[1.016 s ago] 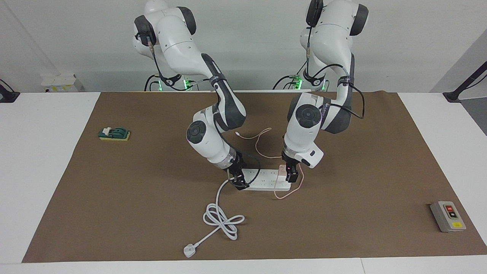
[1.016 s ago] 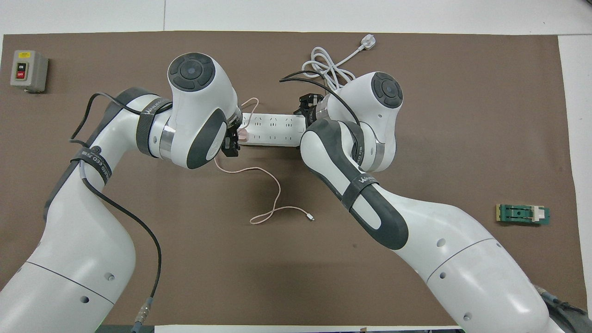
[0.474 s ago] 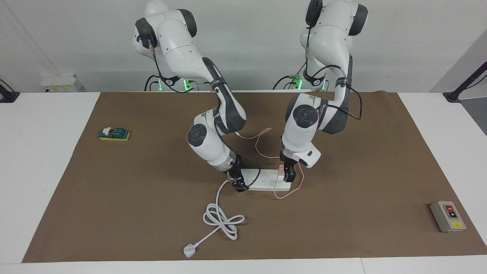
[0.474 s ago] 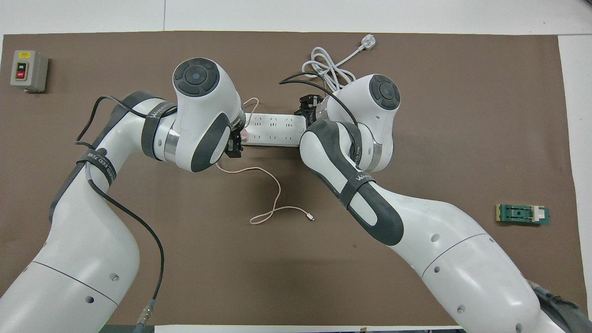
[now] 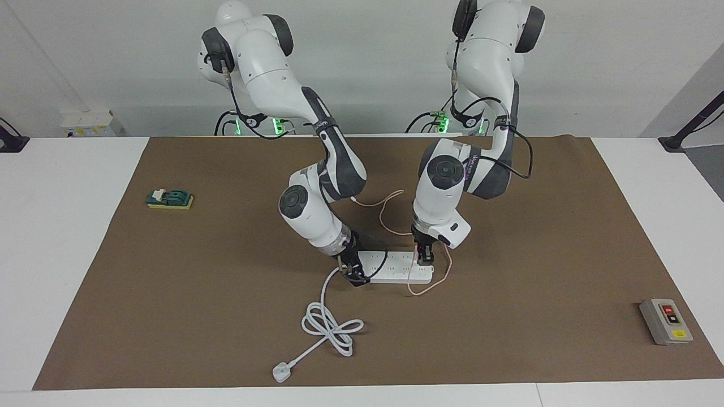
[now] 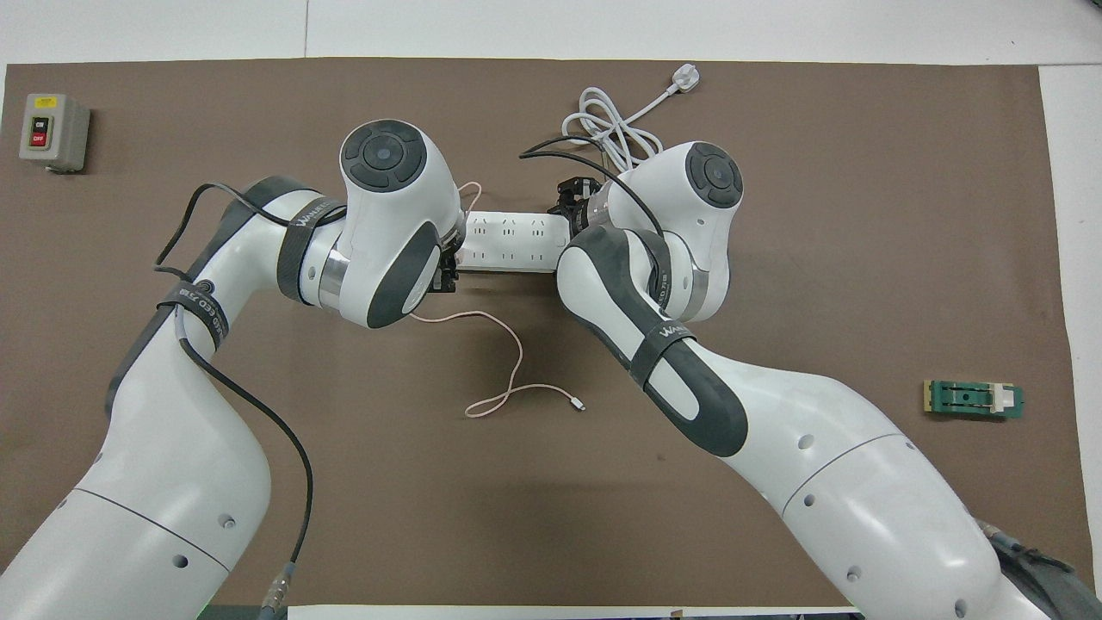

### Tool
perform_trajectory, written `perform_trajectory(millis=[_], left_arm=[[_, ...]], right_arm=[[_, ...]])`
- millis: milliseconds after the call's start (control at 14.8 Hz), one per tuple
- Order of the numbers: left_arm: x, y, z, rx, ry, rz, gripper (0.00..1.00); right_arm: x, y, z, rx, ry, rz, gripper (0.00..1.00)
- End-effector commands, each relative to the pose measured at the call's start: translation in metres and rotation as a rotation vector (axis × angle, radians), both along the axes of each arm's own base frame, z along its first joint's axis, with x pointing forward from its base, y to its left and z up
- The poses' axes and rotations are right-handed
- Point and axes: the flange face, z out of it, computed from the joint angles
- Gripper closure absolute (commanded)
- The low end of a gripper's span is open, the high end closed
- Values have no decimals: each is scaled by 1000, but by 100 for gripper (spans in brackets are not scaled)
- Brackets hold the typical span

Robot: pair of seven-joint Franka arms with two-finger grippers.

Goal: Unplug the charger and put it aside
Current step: 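Grasp the pink charger with the left gripper while the right gripper holds the strip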

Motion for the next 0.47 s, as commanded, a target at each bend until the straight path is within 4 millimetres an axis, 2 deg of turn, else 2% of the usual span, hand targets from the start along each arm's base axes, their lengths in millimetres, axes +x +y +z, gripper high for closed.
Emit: perform_trajectory(millis=[0, 271, 406], left_arm=[[-3, 3, 1, 34, -31, 10, 34], [-2, 4, 0, 39, -36, 15, 35], [-2, 4, 0, 39, -38, 14, 41]], right_arm=[[-4, 15, -16, 10, -55, 0, 100], [-1, 7, -17, 19, -44, -16, 100], [0, 5, -18, 35, -39, -27, 100]])
